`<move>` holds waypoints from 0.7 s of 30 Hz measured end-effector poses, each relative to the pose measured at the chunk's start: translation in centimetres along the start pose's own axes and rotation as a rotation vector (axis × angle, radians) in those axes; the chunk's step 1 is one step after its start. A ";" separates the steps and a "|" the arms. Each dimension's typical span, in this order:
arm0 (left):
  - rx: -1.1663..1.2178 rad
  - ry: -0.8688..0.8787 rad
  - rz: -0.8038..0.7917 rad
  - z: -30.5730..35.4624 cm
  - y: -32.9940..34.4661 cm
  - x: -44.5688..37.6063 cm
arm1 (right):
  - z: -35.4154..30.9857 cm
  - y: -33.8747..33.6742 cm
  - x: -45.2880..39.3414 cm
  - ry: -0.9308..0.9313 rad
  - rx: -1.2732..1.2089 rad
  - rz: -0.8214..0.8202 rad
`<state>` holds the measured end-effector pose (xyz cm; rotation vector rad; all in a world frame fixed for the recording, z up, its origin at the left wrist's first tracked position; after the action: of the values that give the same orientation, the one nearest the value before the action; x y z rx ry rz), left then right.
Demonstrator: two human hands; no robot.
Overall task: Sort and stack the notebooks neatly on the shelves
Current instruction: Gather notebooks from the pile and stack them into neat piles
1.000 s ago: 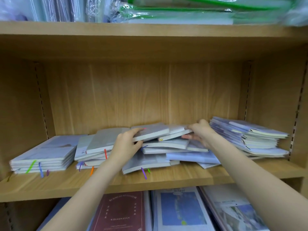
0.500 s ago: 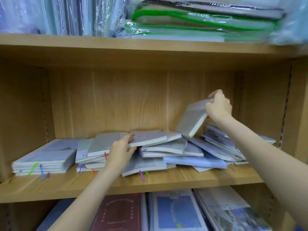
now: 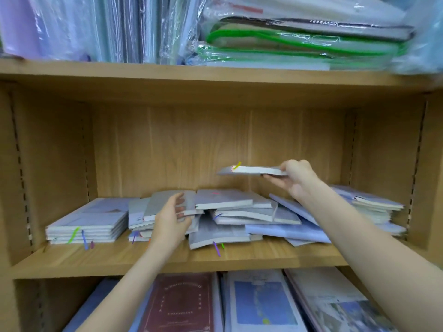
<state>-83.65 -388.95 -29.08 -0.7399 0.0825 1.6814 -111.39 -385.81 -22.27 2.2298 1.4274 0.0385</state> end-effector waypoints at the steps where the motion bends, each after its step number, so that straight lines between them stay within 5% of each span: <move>1: 0.007 -0.006 -0.004 -0.2 -0.2 0.0 | 0.9 1.0 0.0 0.009 0.011 -0.018; 9: -0.015 0.014 -0.050 -0.5 -0.2 0.1 | 7.9 4.8 -0.6 0.157 0.218 -0.125; 21: 0.033 -0.029 -0.087 -0.1 1.4 -0.8 | 7.1 2.1 -1.5 0.089 0.636 -0.277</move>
<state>-84.79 -390.08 -29.17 -0.6848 0.0567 1.6040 -108.33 -390.57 -27.34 2.4972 1.9974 -0.4757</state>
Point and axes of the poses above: each hand's wrist, its own x-axis away from the middle knuckle, its own y-axis out of the palm, z = x × y, the point moved 9 cm from there along -x, towards the middle knuckle, and after that the axes turned 5 degrees about -y, right-handed, at the moved point
